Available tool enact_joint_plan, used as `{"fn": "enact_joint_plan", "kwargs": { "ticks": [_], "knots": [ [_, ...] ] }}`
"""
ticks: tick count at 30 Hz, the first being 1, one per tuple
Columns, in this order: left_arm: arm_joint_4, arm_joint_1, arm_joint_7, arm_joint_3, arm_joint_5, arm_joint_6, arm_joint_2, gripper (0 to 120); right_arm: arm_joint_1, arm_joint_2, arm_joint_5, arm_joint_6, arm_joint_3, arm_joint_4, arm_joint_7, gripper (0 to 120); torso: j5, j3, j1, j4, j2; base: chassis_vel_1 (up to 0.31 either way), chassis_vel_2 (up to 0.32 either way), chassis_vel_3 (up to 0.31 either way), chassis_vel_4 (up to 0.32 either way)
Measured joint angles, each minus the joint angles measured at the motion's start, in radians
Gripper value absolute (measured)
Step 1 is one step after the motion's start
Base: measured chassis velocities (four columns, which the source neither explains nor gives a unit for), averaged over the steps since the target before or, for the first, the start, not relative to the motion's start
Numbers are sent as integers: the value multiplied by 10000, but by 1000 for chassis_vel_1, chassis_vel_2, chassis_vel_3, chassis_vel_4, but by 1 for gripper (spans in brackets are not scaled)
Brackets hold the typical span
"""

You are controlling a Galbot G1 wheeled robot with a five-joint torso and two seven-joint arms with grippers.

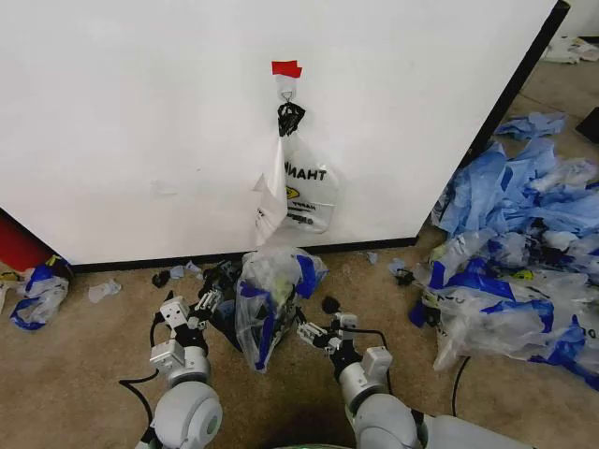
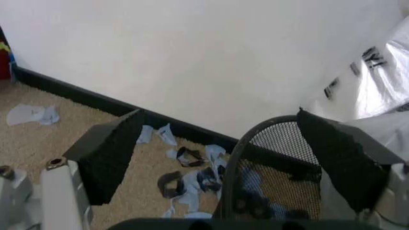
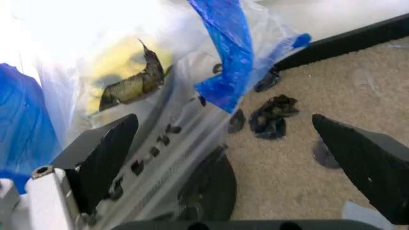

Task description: Pick up the garbage bag from the wall and place it over the trash bin.

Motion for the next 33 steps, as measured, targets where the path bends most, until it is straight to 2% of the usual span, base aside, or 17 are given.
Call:
{"fn": "enact_joint_plan", "kwargs": {
  "ticks": [4,10,23,28,33],
  "knots": [
    [8,-25,1,117,8,0,-75,93,-83,52,-22,8,11,-159,-78,100,-1,0,0,0,0,0,0,0,0],
    [-46,121,1,92,49,-68,-81,93,580,662,190,-31,-337,-717,5,100,-1,0,0,4,0,0,0,0,0],
    [57,-31,-1,367,45,-134,-30,93,1024,1148,370,-214,-585,-1118,410,100,0,0,0,1,0,0,0,0,0],
    [66,-78,-3,372,43,-137,-29,93,1091,1204,389,-276,-634,-1134,511,93,-1,0,0,1,0,0,0,0,0],
    [113,-91,-3,388,46,-170,-58,93,1104,1363,390,-341,-728,-1223,648,81,-1,0,0,1,0,0,0,0,0]
  ]
}}
